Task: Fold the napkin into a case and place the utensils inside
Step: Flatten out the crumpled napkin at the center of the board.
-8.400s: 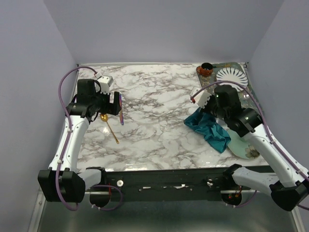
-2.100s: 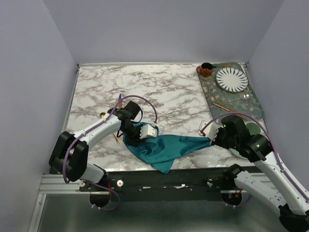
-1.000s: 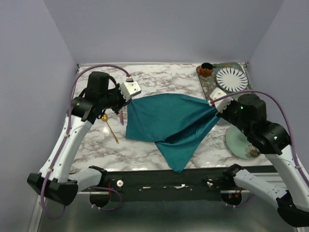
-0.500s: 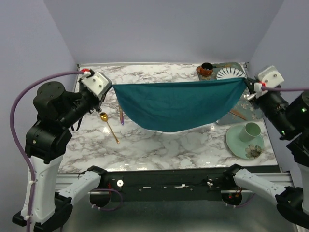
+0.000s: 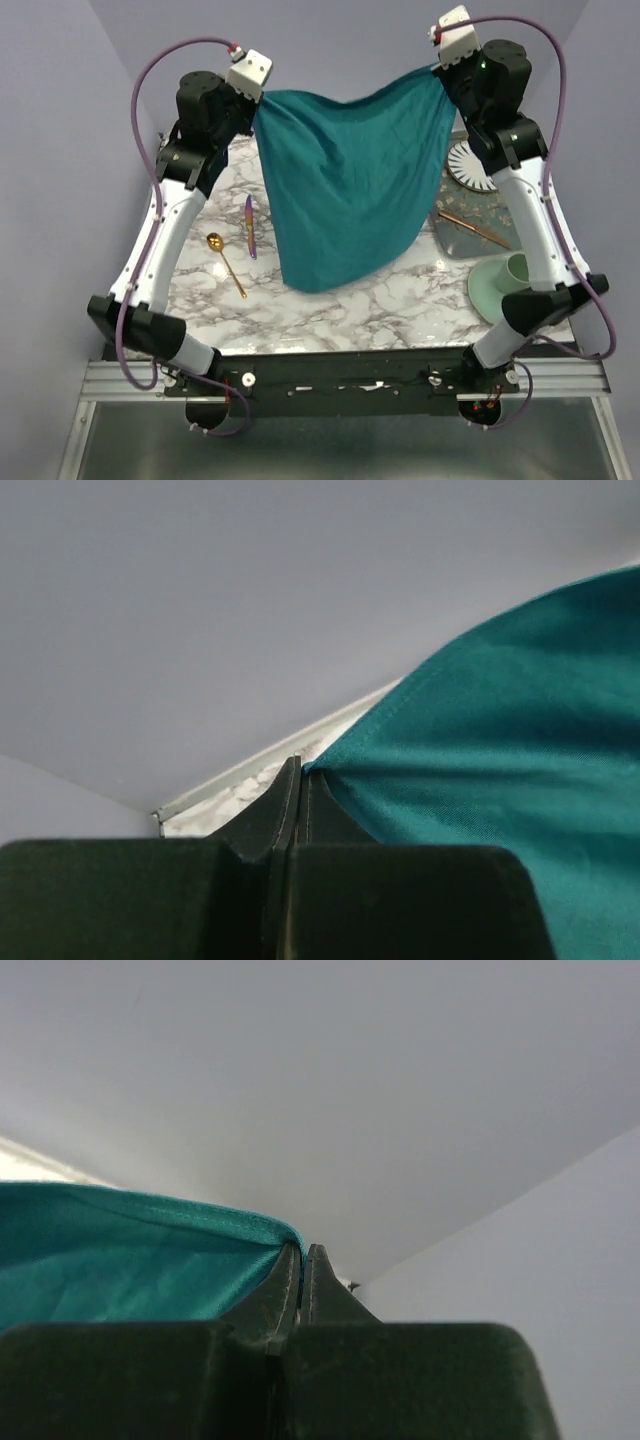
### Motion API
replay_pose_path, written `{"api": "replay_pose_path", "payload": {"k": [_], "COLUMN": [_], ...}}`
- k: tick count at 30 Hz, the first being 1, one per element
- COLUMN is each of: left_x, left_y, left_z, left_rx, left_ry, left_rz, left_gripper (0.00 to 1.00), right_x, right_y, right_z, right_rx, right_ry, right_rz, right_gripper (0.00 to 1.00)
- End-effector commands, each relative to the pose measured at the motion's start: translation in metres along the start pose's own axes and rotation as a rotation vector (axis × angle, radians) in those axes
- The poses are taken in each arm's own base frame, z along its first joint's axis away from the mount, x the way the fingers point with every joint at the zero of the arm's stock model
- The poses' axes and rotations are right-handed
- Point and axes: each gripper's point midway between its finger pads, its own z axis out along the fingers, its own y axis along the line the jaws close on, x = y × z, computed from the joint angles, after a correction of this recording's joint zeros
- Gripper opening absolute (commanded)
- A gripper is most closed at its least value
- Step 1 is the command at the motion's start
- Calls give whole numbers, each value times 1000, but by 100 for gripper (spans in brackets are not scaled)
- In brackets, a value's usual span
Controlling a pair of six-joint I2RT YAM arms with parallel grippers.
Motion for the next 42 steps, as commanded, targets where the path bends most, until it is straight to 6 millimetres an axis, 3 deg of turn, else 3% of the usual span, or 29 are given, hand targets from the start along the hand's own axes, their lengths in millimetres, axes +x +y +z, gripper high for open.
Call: {"api": "replay_pose_path", "payload": {"k": [1,2,3,4,5,7,9,10,12,13,14,15,16,17,18,19,20,21,22,24,25,26,28,29,31,34,36,40,42], "left_x": [-65,-50,-55,-83,-73,-94,-100,-89,-86,-52,-56,-42,8,7,22,67,75,92,131,158,189,200,236,251,280,310,319,344,349], "left_y": [73,84,92,99,108,114,113,109,105,96,95,89,73,71,61,45,37,28,8,-10,-29,-38,-56,-63,-76,-99,-110,-131,-139], "left_z": [29,51,56,51,66,62,63,69,61,73,60,59,69,55,52,53,41,36,33,15,6,-4,-18,-26,-40,-67,-86,-123,-142], "left_rx": [-213,-222,-227,-207,-211,-192,-179,-168,-155,-137,-148,-132,-94,-97,-65,-22,7,37,105,181,245,279,351,383,448,550,612,708,766], "left_ry": [-214,-185,-201,-274,-262,-323,-347,-324,-318,-241,-260,-239,-142,-153,-128,-39,-18,19,90,148,203,233,308,353,427,506,529,593,605], "left_rz": [-65,-83,-127,-135,-151,-158,-136,-124,-103,-85,-64,-44,-36,25,46,53,106,115,117,165,153,154,180,178,197,182,189,220,244], "left_gripper": [0,0,0,0,0,0,0,0,0,0,0,0,0,0,0,0,0,0,0,0,0,0,0,0,0,0,0,0,0], "right_x": [-58,-53,-57,-72,-72,-79,-83,-82,-67,-67,-58,-34,-28,-21,19,28,28,44,82,102,115,150,168,197,217,253,279,314,321], "right_y": [-51,-44,-48,-64,-63,-69,-70,-67,-51,-45,-37,-12,-4,5,38,51,52,64,91,100,108,131,142,159,168,187,203,222,226], "right_z": [24,44,49,45,56,58,60,63,74,74,77,88,83,82,90,85,71,67,63,42,35,23,3,-8,-22,-43,-62,-98,-116], "right_rx": [114,107,115,147,155,170,177,159,116,81,62,-7,-39,-67,-142,-187,-200,-233,-294,-322,-345,-400,-439,-483,-513,-588,-677,-786,-827], "right_ry": [-194,-189,-208,-257,-275,-317,-360,-376,-364,-376,-361,-322,-323,-322,-250,-249,-261,-240,-171,-145,-126,-66,-54,-5,25,101,157,218,221], "right_rz": [85,81,80,84,75,57,48,45,37,26,18,-8,-21,-29,-58,-64,-71,-102,-108,-140,-150,-157,-199,-212,-244,-283,-321,-364,-399], "right_gripper": [1,1,1,1,1,1,1,1,1,1,1,1,1,1,1,1,1,1,1,1,1,1,1,1,1,1,1,1,1]}}
